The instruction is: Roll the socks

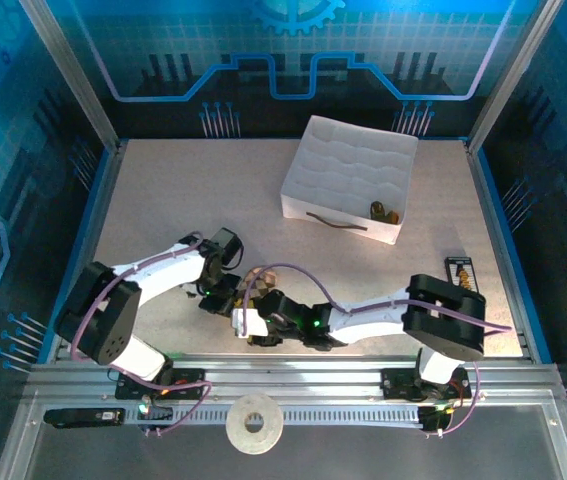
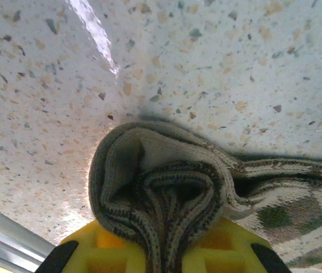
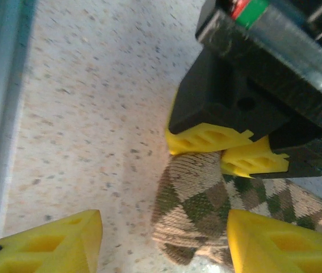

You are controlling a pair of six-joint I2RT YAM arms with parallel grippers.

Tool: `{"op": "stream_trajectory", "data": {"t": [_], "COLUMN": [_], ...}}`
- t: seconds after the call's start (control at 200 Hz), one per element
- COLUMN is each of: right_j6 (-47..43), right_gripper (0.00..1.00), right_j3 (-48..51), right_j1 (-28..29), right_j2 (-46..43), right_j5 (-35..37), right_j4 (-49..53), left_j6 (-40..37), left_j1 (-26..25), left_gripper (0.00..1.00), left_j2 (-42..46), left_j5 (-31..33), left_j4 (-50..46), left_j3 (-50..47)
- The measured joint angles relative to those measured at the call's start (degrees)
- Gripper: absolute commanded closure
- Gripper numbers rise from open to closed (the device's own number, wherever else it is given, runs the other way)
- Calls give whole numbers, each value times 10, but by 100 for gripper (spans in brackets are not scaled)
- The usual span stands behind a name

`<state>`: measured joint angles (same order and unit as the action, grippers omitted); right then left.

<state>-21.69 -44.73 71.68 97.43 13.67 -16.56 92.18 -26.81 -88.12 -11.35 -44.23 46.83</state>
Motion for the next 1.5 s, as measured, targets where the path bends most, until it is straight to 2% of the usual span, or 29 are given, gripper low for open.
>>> {"op": "stream_trajectory", "data": {"t": [0.17,0.285,0.41,0.545,0.65,0.76,0.831,0.881,0.951,1.126,1.386,1.501], "right_j6": [-17,-21,-11,16,36,60,77,89,106,153,234,266], "right_gripper": [52,65,75,90,98,100,100,100,100,100,100,100], "right_j3": [-30,-43,-67,-83,-91,-94,-94,-94,-93,-71,-39,-43], "right_j1": [0,0,-2,-11,-27,-44,-56,-66,-80,-119,-200,-233], "right_j2": [38,60,78,81,81,83,83,83,83,82,86,99], "right_j5": [28,41,54,52,37,5,-19,-38,-67,-155,-304,-368], "right_j4": [-2,-2,20,43,51,56,56,55,52,21,-27,-31], "left_j6": [-13,-23,-26,-26,-23,-9,2,10,8,-7,-56,-69], "left_j1": [0,0,1,3,11,27,40,51,66,86,84,64], "left_gripper": [100,100,100,90,75,43,27,19,13,14,30,35], "left_j2": [-21,-26,-27,-17,0,41,80,107,141,198,220,216], "left_j5": [-3,-5,-3,8,14,2,-4,-5,-3,0,0,-1], "left_j4": [-18,-23,-24,-20,1,36,40,40,43,73,116,139], "left_j3": [19,24,25,25,16,-19,-39,-45,-46,-52,-88,-102]}}
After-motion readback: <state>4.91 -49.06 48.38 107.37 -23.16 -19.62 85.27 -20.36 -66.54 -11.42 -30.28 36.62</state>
